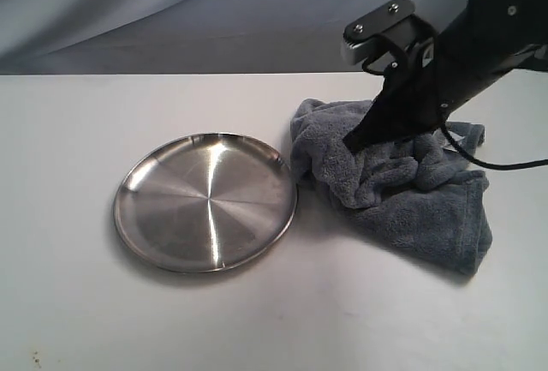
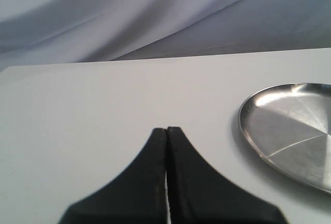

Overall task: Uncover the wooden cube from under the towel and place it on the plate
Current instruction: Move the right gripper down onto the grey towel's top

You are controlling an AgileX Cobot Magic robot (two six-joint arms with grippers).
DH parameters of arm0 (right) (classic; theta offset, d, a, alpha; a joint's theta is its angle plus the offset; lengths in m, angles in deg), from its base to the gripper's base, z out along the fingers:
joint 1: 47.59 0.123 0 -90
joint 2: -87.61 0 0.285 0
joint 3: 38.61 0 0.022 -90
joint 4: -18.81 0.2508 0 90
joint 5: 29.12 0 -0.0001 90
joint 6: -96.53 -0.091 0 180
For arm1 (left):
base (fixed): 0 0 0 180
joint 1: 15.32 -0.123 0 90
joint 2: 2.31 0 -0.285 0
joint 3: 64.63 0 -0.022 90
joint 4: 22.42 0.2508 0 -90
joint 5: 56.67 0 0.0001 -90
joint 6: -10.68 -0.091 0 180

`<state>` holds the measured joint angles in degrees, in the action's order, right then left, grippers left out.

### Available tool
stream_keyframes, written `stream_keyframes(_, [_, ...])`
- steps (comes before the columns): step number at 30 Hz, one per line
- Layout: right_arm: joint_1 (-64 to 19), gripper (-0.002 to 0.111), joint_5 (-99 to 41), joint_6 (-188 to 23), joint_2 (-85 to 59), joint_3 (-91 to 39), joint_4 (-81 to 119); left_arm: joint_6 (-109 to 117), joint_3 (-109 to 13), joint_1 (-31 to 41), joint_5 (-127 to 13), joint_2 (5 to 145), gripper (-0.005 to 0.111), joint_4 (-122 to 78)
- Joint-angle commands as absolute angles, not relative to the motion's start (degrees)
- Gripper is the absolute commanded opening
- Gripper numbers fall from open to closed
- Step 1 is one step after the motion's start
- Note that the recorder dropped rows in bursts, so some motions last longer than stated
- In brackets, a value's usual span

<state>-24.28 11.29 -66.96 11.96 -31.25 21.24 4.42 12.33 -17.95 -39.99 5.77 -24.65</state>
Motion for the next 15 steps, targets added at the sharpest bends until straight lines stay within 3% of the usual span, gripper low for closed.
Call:
stream_keyframes(1, [-24.0, 0.000, 12.0, -61.5, 13.9, -32.1, 27.3, 4.4, 12.6, -18.0, -40.3, 5.5, 0.000, -24.9])
stream_keyframes(15, [-24.0, 0.000, 2.8, -59.5, 14.0, -32.1, 36.0, 4.4, 12.6, -18.0, -40.3, 5.5, 0.000, -24.9])
